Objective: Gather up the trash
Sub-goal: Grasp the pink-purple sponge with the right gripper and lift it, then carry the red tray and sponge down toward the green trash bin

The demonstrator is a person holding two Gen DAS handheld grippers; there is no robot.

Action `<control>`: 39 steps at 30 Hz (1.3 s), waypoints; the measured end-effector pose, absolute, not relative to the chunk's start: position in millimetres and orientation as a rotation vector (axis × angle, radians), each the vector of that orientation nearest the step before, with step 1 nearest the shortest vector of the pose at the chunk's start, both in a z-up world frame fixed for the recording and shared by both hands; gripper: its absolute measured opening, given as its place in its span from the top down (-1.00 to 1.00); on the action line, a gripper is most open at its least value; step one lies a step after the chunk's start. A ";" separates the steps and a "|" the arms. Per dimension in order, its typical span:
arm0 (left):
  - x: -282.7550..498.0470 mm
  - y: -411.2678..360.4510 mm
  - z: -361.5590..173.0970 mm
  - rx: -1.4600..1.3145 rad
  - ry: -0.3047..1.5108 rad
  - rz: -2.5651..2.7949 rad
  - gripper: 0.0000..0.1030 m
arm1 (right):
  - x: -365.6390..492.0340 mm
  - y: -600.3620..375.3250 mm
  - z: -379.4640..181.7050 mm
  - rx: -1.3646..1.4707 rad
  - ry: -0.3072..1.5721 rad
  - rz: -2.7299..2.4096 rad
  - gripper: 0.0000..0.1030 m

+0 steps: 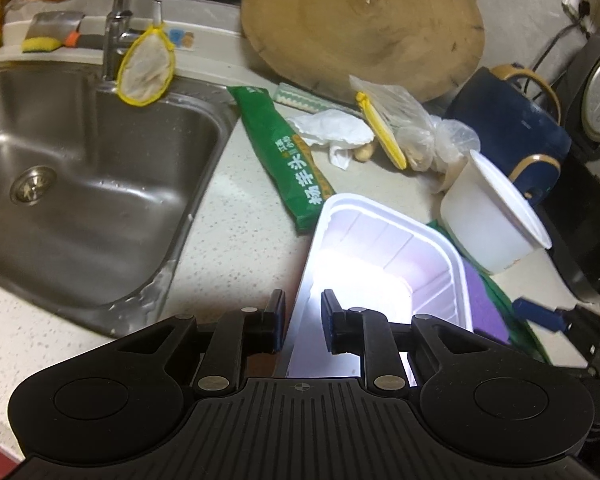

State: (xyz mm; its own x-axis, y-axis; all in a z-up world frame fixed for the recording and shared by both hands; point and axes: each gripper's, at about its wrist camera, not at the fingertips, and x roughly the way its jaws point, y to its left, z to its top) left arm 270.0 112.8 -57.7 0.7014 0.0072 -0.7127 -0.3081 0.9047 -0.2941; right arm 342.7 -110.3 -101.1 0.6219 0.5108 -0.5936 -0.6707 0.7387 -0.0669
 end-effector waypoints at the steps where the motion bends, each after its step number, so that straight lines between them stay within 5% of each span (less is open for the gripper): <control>1: 272.3 110.8 -58.9 -0.405 0.785 0.187 0.56 | 348.1 -110.4 -103.6 -0.282 0.589 0.698 -0.49; 27: 281.0 120.8 -60.8 -0.369 0.795 0.297 0.56 | 350.0 -77.4 -115.6 -0.251 0.639 0.733 -0.52; 30: 279.5 119.7 -64.1 -0.372 0.821 0.282 0.69 | 354.3 -80.4 -119.4 -0.234 0.659 0.715 -0.21; 39: 230.6 119.7 -46.4 -0.395 0.716 0.219 0.80 | 312.4 -115.6 -79.9 -0.180 0.558 0.674 -0.17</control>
State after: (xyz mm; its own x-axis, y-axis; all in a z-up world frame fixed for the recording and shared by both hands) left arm 230.6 119.7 -46.4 0.7363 0.0606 -0.6740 -0.3268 0.9040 -0.2757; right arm 312.4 -115.6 -79.9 0.6423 0.5407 -0.5432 -0.6346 0.7726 0.0186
